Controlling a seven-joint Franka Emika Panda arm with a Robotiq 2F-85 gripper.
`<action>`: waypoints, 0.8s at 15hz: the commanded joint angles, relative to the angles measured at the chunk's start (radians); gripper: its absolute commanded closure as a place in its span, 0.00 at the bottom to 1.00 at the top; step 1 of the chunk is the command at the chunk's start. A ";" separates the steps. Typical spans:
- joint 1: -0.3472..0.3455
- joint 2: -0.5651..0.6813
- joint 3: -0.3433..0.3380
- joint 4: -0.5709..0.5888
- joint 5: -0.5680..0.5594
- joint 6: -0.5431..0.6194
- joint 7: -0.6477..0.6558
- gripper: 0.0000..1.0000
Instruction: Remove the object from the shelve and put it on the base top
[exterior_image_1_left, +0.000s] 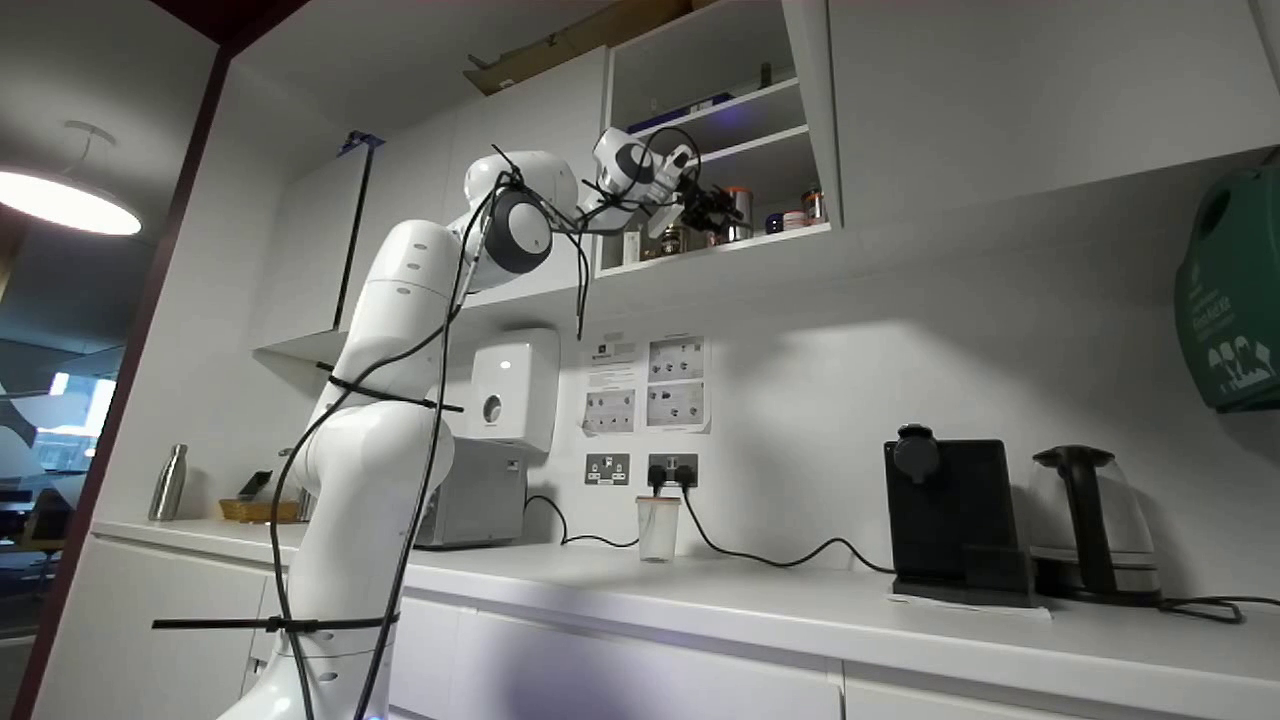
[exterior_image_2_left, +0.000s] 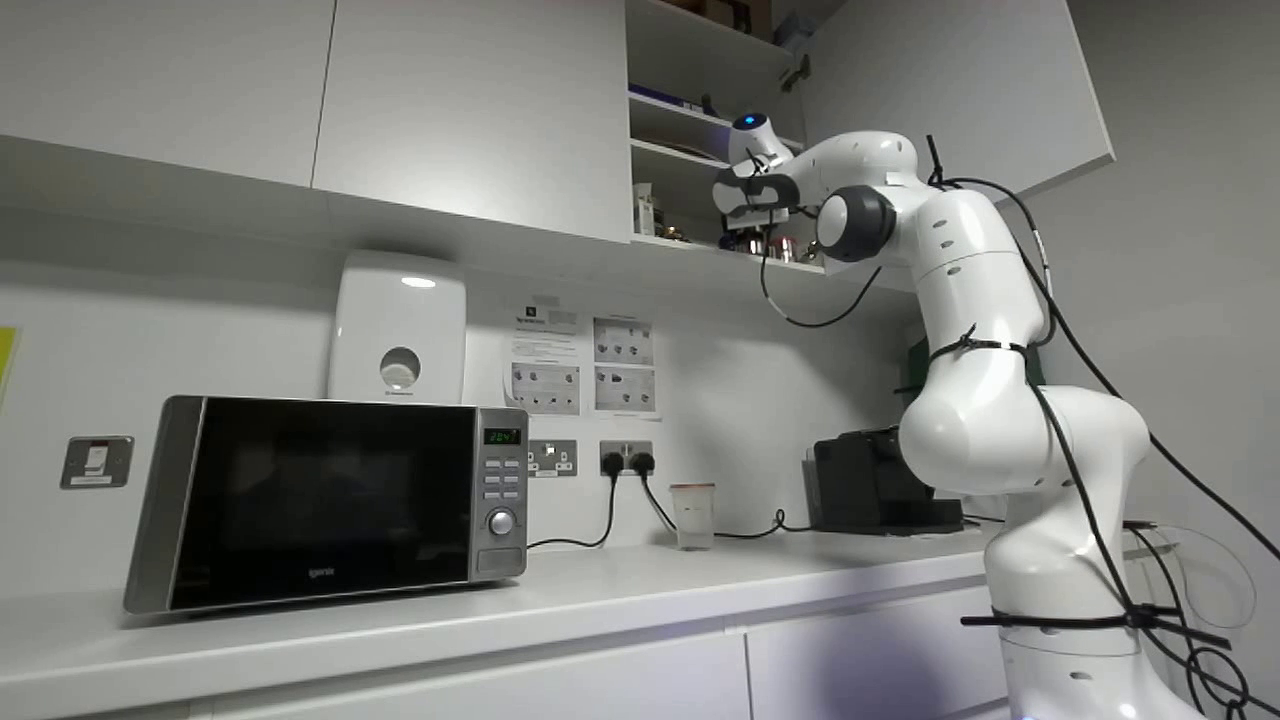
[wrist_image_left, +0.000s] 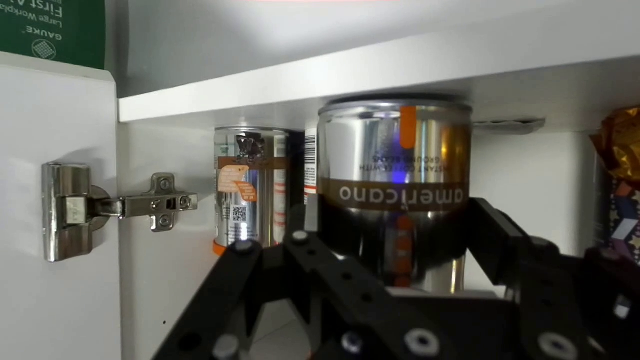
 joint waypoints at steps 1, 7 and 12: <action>0.005 0.021 0.000 0.065 -0.010 -0.026 0.009 0.51; 0.015 -0.011 0.004 0.042 -0.010 -0.033 0.003 0.51; 0.011 -0.069 0.007 -0.022 0.019 -0.048 -0.017 0.51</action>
